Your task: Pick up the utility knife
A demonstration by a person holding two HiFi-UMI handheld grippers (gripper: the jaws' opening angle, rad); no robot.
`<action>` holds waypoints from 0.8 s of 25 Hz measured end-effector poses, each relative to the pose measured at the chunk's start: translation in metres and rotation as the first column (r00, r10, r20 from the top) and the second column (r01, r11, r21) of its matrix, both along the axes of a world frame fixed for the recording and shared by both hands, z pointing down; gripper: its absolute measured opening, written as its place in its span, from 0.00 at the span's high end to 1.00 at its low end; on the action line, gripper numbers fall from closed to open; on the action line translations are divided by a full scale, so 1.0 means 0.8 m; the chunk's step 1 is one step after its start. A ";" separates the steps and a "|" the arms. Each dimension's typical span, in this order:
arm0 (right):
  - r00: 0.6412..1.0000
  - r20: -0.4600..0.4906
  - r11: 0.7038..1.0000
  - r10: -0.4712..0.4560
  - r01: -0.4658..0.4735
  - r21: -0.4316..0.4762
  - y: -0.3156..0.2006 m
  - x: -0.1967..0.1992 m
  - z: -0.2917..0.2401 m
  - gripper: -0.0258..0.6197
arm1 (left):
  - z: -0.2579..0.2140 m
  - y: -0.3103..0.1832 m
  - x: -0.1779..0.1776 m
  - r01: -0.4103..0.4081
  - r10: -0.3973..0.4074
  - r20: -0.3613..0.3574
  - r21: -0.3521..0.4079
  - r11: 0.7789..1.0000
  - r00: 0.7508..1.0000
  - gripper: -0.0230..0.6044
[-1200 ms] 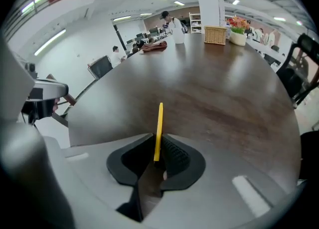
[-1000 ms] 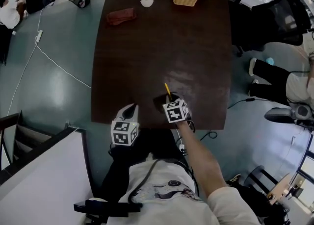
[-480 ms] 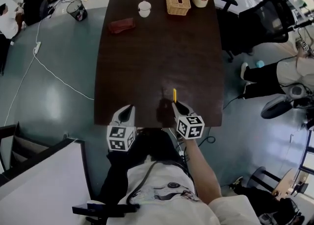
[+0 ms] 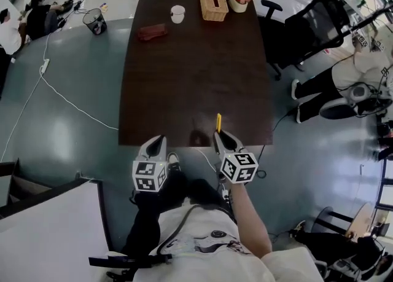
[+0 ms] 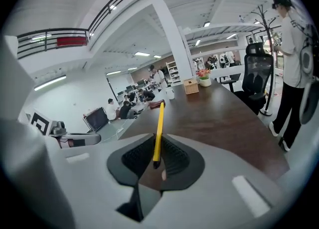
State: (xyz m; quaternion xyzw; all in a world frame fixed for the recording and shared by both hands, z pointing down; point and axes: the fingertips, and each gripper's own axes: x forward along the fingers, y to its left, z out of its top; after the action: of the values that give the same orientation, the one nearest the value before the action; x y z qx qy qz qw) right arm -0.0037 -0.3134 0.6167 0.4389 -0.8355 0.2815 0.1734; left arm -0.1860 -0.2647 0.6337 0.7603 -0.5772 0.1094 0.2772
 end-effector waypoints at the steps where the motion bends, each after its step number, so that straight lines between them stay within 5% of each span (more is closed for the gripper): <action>1: 1.000 0.004 1.000 -0.001 0.001 0.012 0.007 0.004 -0.006 0.89 | -0.002 0.007 0.002 0.004 -0.004 0.002 0.006 1.000 1.000 0.97; 20: 0.996 0.079 0.966 -0.037 0.016 0.258 0.267 0.111 -0.094 0.89 | -0.032 0.249 0.099 0.048 -0.055 0.049 0.139 0.989 0.997 0.97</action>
State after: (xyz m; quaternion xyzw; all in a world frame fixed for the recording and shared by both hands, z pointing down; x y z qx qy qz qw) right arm 0.0852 -0.0997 0.5413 0.4342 -0.8772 0.1868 0.0838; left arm -0.1069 -0.0652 0.6079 0.7592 -0.6100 0.0821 0.2116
